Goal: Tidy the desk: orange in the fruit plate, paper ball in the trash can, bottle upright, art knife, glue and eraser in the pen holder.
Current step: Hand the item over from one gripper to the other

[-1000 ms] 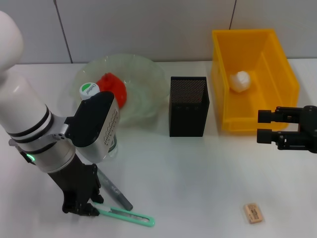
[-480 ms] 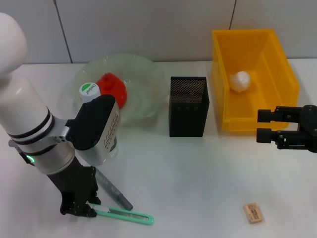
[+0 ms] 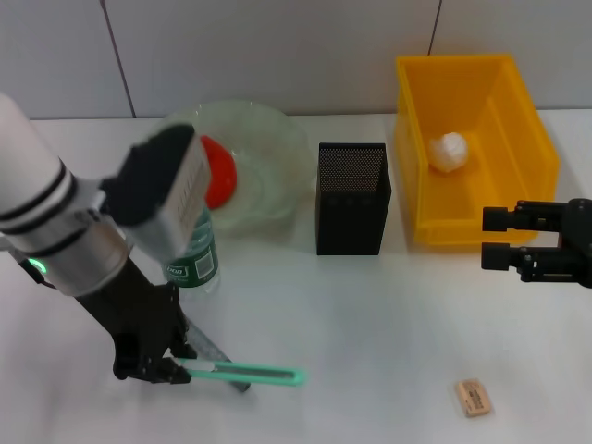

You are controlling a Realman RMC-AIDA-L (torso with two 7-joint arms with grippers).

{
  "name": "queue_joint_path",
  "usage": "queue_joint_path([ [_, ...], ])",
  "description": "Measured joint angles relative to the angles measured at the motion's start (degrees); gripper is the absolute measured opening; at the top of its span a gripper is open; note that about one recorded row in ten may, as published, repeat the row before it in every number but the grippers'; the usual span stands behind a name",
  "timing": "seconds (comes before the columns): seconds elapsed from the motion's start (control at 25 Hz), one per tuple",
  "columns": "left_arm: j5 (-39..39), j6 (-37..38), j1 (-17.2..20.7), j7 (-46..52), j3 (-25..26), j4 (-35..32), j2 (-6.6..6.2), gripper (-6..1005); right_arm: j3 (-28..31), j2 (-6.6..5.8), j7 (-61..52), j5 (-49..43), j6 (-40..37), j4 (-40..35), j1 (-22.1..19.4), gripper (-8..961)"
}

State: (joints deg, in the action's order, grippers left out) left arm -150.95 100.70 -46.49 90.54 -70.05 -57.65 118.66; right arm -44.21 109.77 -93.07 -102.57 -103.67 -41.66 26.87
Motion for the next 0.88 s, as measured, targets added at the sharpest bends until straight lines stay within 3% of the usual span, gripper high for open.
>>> queue_joint_path([
  [0.12,2.5,5.4,-1.2,2.3,5.1,-1.2,-0.13,196,0.0,-0.08,0.3,0.0,-0.3,0.0,-0.3,720],
  [0.24,3.3,7.3,-1.7,4.1,6.8,-1.3,-0.18,196,0.0,-0.09,0.5,-0.4,-0.5,-0.1,-0.6,720],
  [0.52,5.2,8.3,-1.8,9.8,7.7,-0.8,-0.10,195,0.1,-0.18,1.1,-2.8,-1.1,-0.9,-0.7,720],
  [0.76,12.4,8.7,-2.2,22.5,8.4,0.4,-0.29,196,0.3,-0.41,2.8,-3.6,-2.1,-1.8,-0.9,719],
  [0.88,13.5,8.8,-2.1,23.6,8.7,0.4,-0.33,196,0.3,-0.62,3.2,-4.1,-2.1,-1.8,-0.9,719],
])
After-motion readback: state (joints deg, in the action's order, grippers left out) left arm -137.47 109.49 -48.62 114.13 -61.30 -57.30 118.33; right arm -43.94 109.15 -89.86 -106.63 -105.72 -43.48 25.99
